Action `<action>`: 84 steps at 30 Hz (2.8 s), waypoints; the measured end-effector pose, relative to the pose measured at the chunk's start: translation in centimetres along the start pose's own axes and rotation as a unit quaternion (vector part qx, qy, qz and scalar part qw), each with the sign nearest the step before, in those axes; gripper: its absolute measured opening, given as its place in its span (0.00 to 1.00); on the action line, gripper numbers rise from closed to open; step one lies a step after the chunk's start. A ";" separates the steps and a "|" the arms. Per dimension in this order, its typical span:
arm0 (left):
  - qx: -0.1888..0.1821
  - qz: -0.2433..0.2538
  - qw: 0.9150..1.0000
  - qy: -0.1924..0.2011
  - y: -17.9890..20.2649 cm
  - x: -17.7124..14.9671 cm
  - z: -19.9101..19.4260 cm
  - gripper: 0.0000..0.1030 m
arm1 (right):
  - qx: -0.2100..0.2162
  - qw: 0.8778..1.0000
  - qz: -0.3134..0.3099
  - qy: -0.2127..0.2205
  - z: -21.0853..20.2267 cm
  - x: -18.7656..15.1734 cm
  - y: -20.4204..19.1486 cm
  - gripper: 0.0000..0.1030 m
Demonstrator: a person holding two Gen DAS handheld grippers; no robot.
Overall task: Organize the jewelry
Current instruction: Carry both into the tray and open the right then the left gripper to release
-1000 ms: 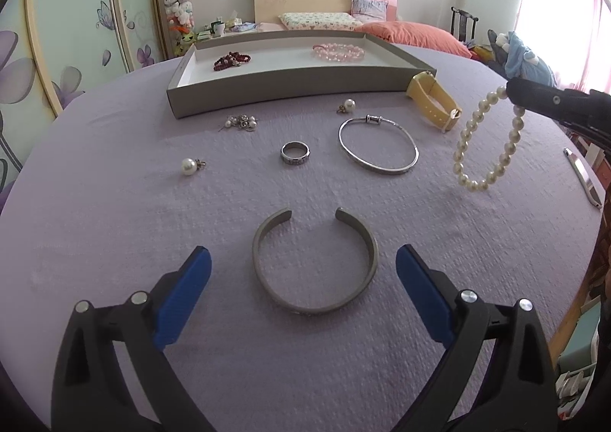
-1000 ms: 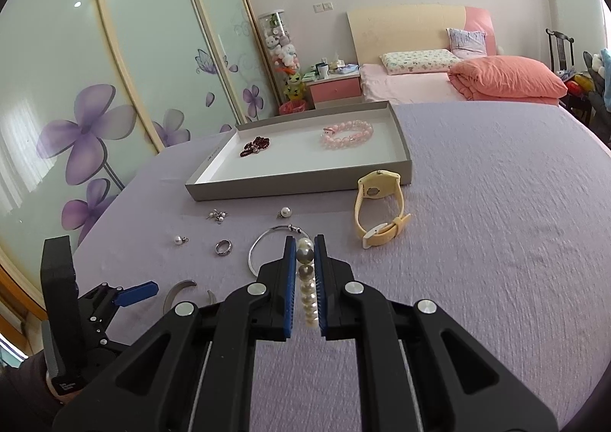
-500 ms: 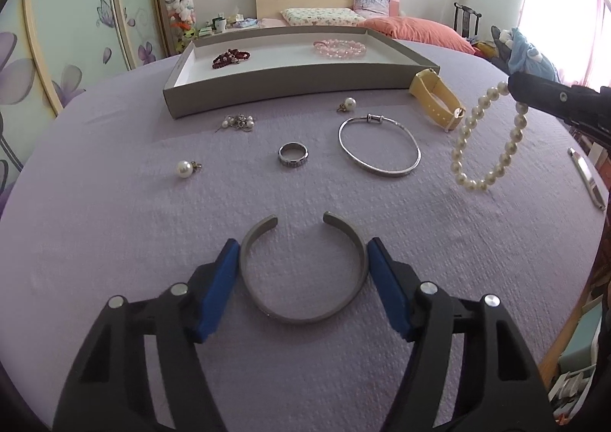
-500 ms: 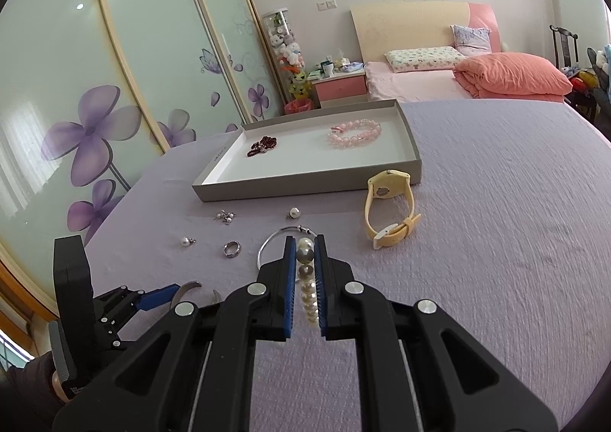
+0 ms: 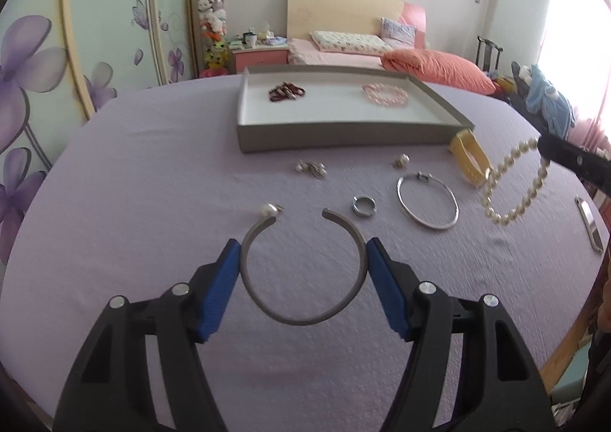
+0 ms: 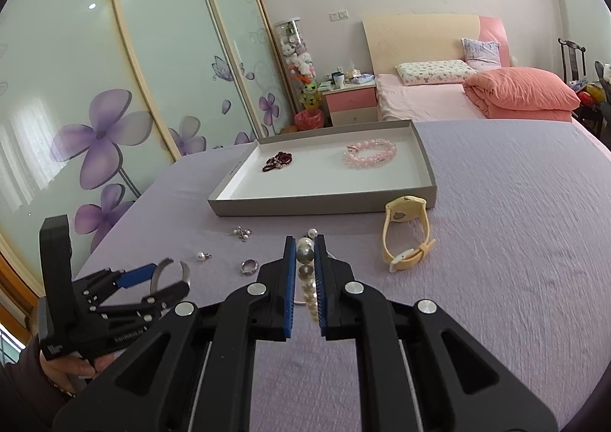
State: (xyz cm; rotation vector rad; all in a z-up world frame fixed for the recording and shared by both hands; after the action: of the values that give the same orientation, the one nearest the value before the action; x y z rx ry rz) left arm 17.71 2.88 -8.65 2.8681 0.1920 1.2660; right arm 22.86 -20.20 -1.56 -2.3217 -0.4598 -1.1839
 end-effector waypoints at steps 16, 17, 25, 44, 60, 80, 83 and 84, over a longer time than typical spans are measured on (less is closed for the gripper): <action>0.009 0.004 1.000 0.015 -0.5 1.3 -0.7 0.65 | 0.001 1.000 -0.008 0.002 0.2 1.0 -0.6 0.09; 0.010 0.006 1.000 0.018 -0.5 1.7 -0.8 0.65 | 0.001 1.000 -0.010 0.003 0.2 1.3 -0.6 0.09; 0.016 0.015 0.999 0.042 -1.0 6.0 -0.5 0.65 | -0.003 0.999 -0.028 0.020 1.7 5.5 -1.0 0.09; 0.008 0.008 0.999 0.030 -1.8 16.0 10.8 0.65 | -0.055 0.997 -0.001 -0.048 15.6 12.4 4.5 0.09; 0.013 0.017 1.000 0.023 -1.9 18.1 14.8 0.65 | -0.102 0.990 0.009 -0.094 21.3 12.1 8.2 0.10; 0.003 0.024 1.000 -0.020 0.0 17.6 19.3 0.65 | -0.106 0.991 0.034 -0.079 19.2 10.8 11.3 0.45; 0.004 0.021 0.999 -0.026 0.3 17.7 19.9 0.65 | -0.104 0.990 0.035 -0.084 19.3 10.3 11.7 0.45; 0.006 0.022 0.999 -0.026 0.3 17.8 20.1 0.65 | -0.104 0.990 0.034 -0.084 19.2 10.1 11.7 0.45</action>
State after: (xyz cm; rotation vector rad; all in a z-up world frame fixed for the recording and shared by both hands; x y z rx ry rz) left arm 44.40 5.51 -9.08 2.9274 0.1388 1.1979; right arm 47.04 -18.26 -6.10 -2.6082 -0.3240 -1.0522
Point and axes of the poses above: each gripper's, at about its wrist camera, not at the fingertips, and z roughly the way its jaws point, y to its right, x to its top, the point moved 7 cm from there along z, roughly the way its jaws point, and after that the axes turned 3 degrees about y, right-handed, at the moved point
